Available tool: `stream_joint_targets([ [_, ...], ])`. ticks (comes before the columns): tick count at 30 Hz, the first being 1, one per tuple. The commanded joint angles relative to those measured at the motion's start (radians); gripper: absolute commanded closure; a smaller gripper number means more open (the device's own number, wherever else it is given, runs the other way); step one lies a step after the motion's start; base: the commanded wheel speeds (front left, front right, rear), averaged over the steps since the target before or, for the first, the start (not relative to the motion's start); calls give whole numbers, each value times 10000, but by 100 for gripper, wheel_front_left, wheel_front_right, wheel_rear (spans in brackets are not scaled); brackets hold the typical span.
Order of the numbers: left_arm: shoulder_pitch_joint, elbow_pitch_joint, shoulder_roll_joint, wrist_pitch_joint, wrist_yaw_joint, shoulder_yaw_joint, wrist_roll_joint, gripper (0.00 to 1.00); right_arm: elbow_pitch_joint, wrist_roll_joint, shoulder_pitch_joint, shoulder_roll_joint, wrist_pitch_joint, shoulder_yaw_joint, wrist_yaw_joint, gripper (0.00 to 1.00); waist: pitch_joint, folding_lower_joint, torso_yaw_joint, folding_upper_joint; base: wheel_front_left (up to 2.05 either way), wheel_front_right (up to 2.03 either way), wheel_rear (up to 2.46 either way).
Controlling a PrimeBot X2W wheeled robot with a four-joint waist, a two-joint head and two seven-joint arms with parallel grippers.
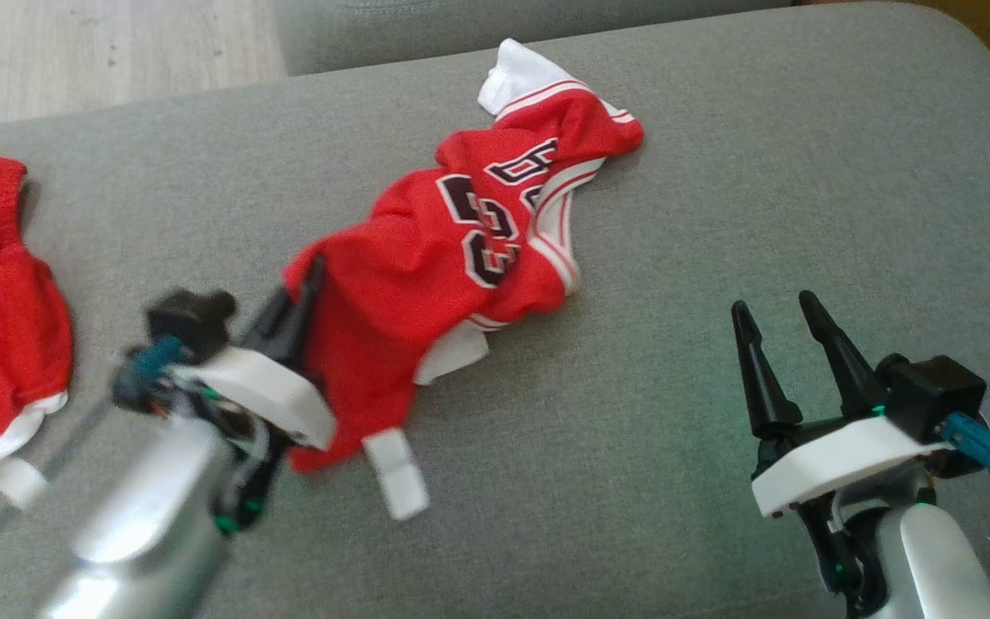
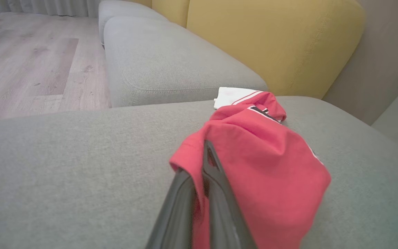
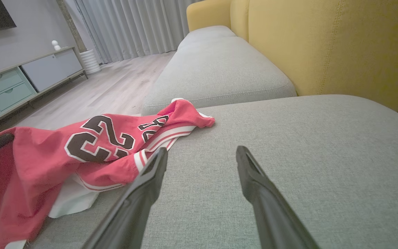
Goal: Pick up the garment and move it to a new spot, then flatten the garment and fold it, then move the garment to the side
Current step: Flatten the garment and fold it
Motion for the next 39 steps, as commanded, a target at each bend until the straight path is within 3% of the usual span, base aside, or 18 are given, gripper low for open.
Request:
stream_joint_targets([
  [1, -847, -359, 771, 350, -396, 569, -214, 100, -381, 108, -336, 3, -74, 304, 77, 0, 88, -1, -89, 0, 0, 0, 0],
  [4, -1151, -183, 1476, 838, -848, 764, -466, 100, -261, 212, -439, 3, -163, 400, 77, 0, 174, -1, -240, 0, 0, 0, 0],
  [8, -1525, 147, 2063, 934, -1008, 1054, -570, 100, -89, 331, -520, 3, -311, 540, 77, 0, 274, -1, -431, 0, 0, 0, 0],
  [13, -1516, 567, 2069, 833, -1015, 1294, -879, 100, 95, 414, -576, 3, -433, 666, 77, 0, 265, -1, -593, 0, 0, 0, 0],
  [14, -1474, 631, 2007, 773, -979, 1333, -939, 55, 130, 427, -575, 3, -454, 666, 77, 0, 245, -1, -608, 0, 0, 0, 0],
  [15, -1435, 678, 1986, 688, -955, 1313, -901, 0, 159, 433, -567, 3, -470, 657, 77, 0, 213, -1, -612, 0, 0, 0, 0],
  [20, -947, 581, 1742, -318, -758, 1440, -848, 0, 240, 397, -444, 3, -435, 490, 77, 0, -104, -1, -419, 0, 0, 0, 0],
  [25, 136, -227, 1334, -1414, -291, 1649, -674, 0, 162, 295, -179, 3, -319, 265, 77, 0, -523, -1, 19, 0, 0, 0, 0],
  [32, 2091, -2006, 716, -1649, 581, 2343, 490, 0, -6, 209, 132, 3, -61, 230, 77, 0, -917, -1, 452, 0, 0, 0, 0],
  [39, 3789, -2999, 122, -1654, 609, 3492, 1508, 0, -116, 191, 406, 3, 104, 226, 77, 0, -978, -1, 647, 0, 0, 0, 0],
])
